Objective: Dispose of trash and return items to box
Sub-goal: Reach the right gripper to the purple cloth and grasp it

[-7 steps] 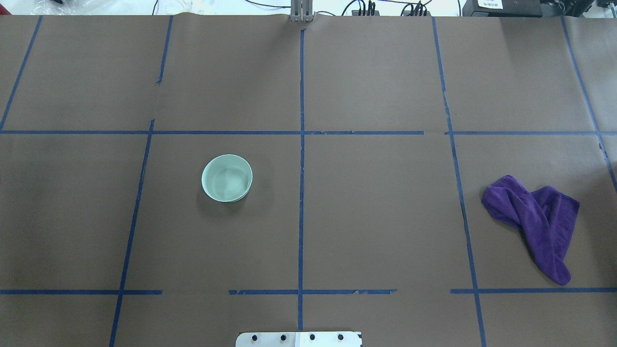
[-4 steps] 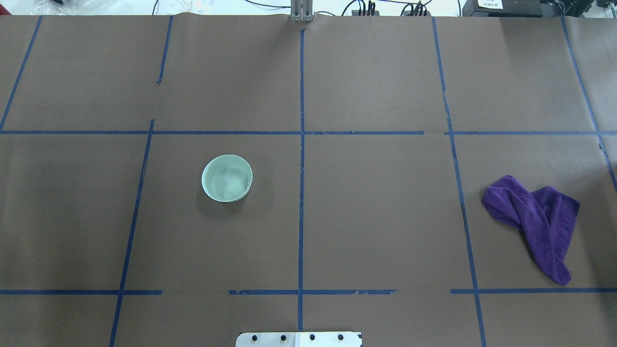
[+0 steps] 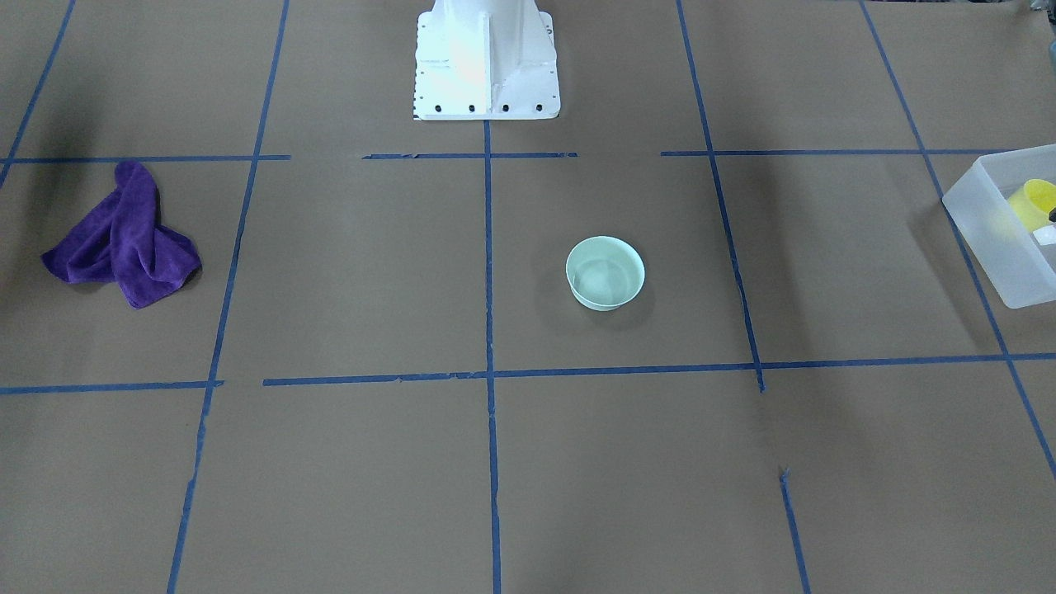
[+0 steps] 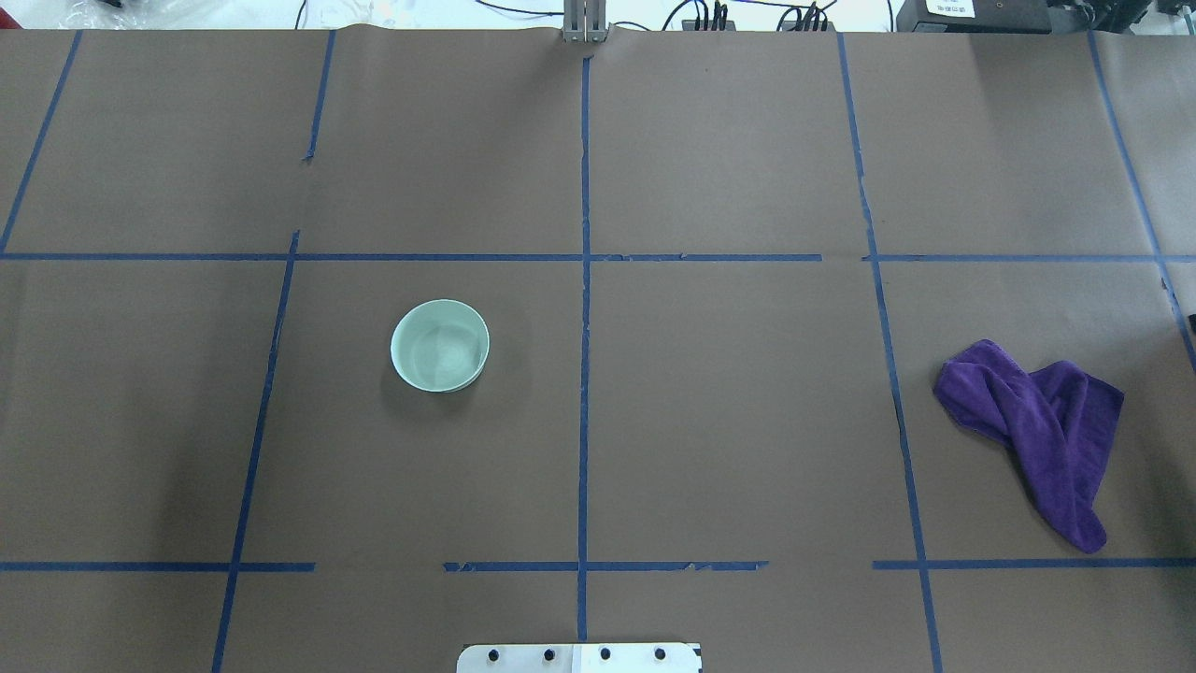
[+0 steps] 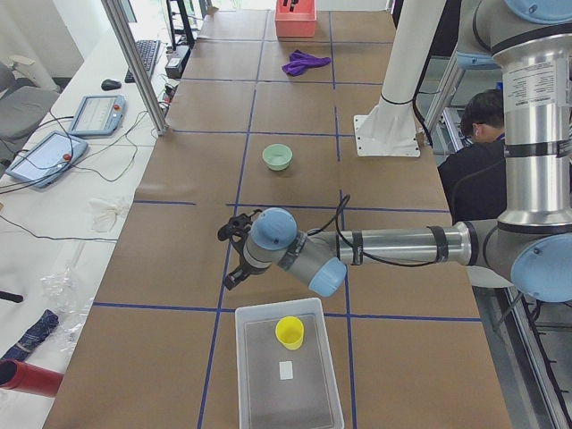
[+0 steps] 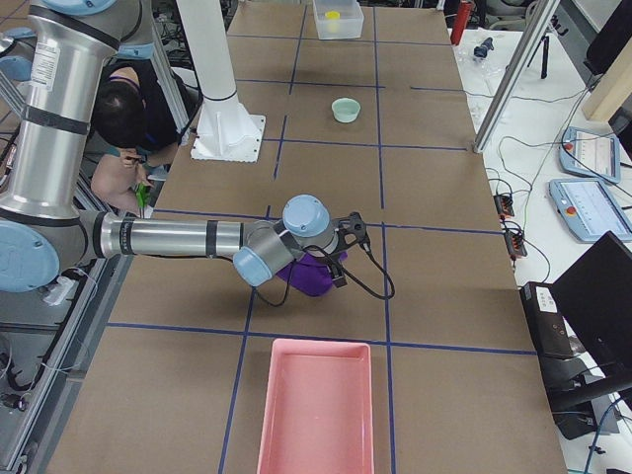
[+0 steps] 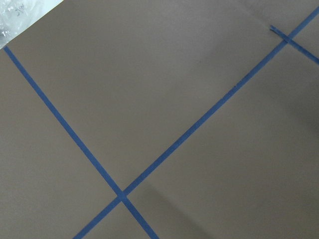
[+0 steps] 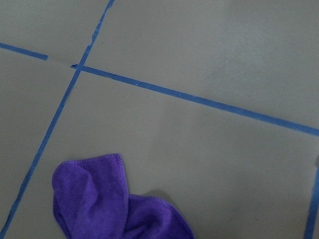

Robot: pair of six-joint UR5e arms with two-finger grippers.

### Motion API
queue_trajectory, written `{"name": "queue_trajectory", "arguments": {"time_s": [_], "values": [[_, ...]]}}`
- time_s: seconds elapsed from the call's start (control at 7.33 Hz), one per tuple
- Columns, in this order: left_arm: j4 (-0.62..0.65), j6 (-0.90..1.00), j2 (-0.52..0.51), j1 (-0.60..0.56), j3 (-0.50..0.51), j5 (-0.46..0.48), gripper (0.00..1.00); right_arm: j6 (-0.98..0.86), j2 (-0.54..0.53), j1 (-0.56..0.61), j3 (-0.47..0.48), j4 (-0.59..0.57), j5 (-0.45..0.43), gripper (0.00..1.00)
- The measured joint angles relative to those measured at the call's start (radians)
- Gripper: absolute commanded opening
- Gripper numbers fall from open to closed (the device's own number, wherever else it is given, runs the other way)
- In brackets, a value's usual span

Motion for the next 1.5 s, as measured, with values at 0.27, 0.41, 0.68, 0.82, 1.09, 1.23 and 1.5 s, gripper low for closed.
{"name": "queue_trajectory", "arguments": {"time_s": [0.27,0.41,0.68,0.82,1.09,1.23,1.5], "values": [[0.042,-0.001,-0.048,0.0,-0.005,0.0,1.0,0.236,-0.023,-0.207,0.015,0.12,-0.156,0.99],[0.054,-0.001,-0.063,0.0,-0.005,0.001,1.0,0.315,-0.026,-0.33,0.026,0.141,-0.268,0.88],[0.061,-0.001,-0.076,0.0,-0.004,0.001,1.0,0.385,-0.028,-0.524,0.031,0.146,-0.449,0.77],[0.061,-0.001,-0.078,0.0,-0.003,0.001,1.0,0.392,-0.028,-0.59,0.03,0.133,-0.512,0.72],[0.061,-0.001,-0.079,-0.001,-0.003,0.0,1.0,0.394,-0.027,-0.664,0.028,0.105,-0.58,0.0],[0.061,-0.001,-0.078,-0.001,-0.003,-0.001,1.0,0.39,-0.028,-0.676,0.028,0.098,-0.589,0.0],[0.06,-0.001,-0.075,-0.002,-0.004,-0.001,1.0,0.37,-0.038,-0.679,0.033,0.094,-0.593,0.0]]}}
